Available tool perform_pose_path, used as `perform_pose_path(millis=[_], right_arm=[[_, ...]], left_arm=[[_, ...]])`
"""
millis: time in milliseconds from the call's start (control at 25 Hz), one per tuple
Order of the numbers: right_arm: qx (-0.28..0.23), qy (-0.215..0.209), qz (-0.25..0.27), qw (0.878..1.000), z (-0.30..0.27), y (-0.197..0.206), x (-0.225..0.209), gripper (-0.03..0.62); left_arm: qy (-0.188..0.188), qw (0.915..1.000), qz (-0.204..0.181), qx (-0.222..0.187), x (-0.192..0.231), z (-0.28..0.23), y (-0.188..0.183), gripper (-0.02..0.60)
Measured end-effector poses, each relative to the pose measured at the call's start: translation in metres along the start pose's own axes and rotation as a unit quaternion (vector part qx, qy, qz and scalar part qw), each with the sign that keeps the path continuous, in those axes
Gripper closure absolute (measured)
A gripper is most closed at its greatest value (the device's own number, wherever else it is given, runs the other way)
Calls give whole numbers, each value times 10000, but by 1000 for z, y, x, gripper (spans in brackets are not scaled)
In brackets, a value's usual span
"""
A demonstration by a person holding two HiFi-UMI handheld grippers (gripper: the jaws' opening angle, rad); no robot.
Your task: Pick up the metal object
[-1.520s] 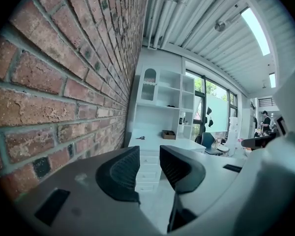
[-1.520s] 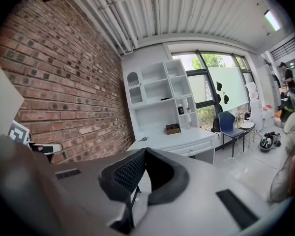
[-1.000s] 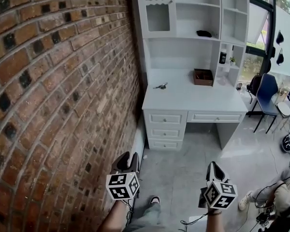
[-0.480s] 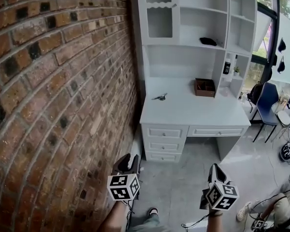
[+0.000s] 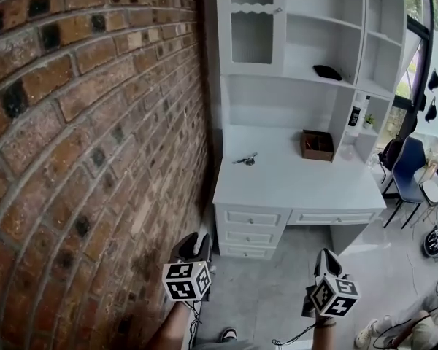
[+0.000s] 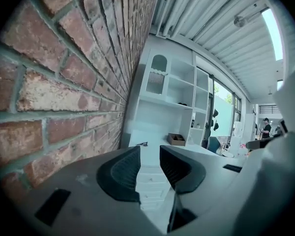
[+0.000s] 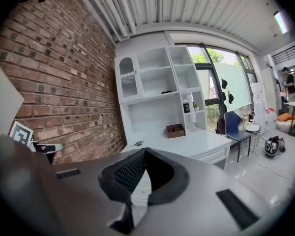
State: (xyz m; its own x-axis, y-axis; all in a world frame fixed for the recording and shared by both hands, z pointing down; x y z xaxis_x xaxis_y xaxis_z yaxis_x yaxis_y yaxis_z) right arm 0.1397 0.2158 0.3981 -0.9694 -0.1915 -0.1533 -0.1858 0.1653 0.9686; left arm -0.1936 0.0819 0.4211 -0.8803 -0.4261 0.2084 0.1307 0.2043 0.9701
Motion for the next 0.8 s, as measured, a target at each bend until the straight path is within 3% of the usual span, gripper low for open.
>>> perform_pose_path(millis=[360, 800], right_arm=[[61, 69, 40, 9999, -57, -10, 7, 592], [332, -59, 98, 9994, -100, -3, 11, 592]], left_arm=[[81, 9999, -28, 62, 22, -58, -11, 463], [27, 9996, 100, 270, 37, -89, 2, 463]])
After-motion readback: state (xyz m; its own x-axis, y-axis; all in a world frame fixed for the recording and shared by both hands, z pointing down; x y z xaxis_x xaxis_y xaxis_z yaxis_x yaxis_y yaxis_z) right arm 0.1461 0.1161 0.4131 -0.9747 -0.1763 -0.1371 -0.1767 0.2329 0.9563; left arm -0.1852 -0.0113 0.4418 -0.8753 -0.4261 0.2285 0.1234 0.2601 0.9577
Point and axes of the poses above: the fingertips, and each gripper's own axes: z backward along the fingers, x to its left, y out of its underside, the point moved 6 cm from there along z, backward along the fingers, and after that the axes turned 4 degrees about -x, right-handed, at the moved point
